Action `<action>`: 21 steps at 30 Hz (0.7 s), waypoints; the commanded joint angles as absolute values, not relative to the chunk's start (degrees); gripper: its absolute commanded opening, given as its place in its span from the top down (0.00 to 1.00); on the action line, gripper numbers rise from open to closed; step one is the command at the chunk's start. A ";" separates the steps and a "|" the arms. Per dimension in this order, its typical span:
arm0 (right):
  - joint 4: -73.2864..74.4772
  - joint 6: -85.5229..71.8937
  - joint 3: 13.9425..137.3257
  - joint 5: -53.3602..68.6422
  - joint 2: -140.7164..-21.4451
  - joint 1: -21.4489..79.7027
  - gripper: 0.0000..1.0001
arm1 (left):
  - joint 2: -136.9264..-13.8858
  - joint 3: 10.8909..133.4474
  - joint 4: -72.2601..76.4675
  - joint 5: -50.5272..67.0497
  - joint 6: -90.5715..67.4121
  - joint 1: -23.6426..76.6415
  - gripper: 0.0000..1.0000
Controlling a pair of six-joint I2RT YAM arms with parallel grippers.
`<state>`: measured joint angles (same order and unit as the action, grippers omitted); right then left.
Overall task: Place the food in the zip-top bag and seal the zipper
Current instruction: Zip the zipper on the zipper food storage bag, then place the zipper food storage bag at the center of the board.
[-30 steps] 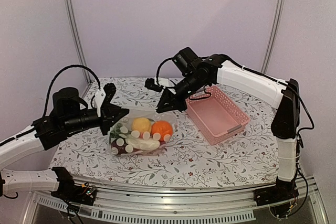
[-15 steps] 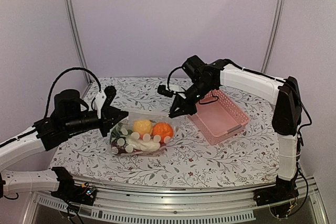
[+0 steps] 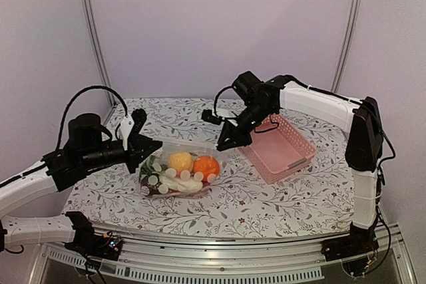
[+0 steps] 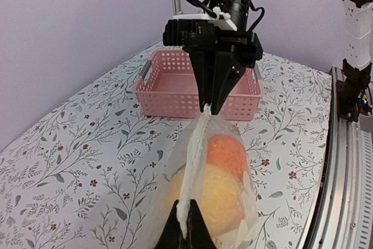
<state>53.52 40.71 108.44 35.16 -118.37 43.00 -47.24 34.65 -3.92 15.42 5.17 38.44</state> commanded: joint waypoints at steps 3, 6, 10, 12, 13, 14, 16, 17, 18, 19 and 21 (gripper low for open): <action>60.90 41.23 109.10 33.84 -117.13 39.46 0.72 | -47.24 34.26 1.39 16.28 4.44 37.09 1.00; 62.62 41.10 112.46 35.13 -116.08 39.22 0.58 | -49.12 35.90 1.22 15.84 4.34 37.04 1.00; 60.36 40.75 112.05 34.63 -110.80 37.21 0.47 | -52.82 39.92 0.21 8.69 5.12 36.63 1.00; 57.93 40.07 110.46 34.21 -108.58 34.89 0.45 | -55.60 43.54 0.18 4.90 6.30 35.98 1.00; 56.46 39.62 109.54 34.07 -107.28 32.93 0.44 | -57.22 45.72 0.13 3.64 7.09 35.57 1.00; 54.90 38.67 108.66 33.98 -106.60 31.49 0.43 | -58.87 47.80 0.17 2.44 7.73 35.02 1.00; 52.48 36.35 107.62 33.48 -105.51 28.38 0.43 | -62.36 52.19 0.13 1.71 9.32 34.17 1.00; 51.02 34.84 107.09 32.99 -105.11 26.92 0.42 | -64.01 54.20 -0.84 1.77 10.30 33.90 1.00; 49.35 33.50 106.34 32.47 -104.81 25.35 0.41 | -65.59 56.29 -1.90 2.01 11.35 33.77 1.00; 47.74 31.30 105.24 31.69 -104.29 24.20 0.39 | -66.88 57.97 -2.20 2.80 12.34 33.68 1.00; 45.00 29.37 102.57 29.51 -102.71 22.49 0.36 | -68.94 60.08 -2.67 7.44 14.16 33.67 1.00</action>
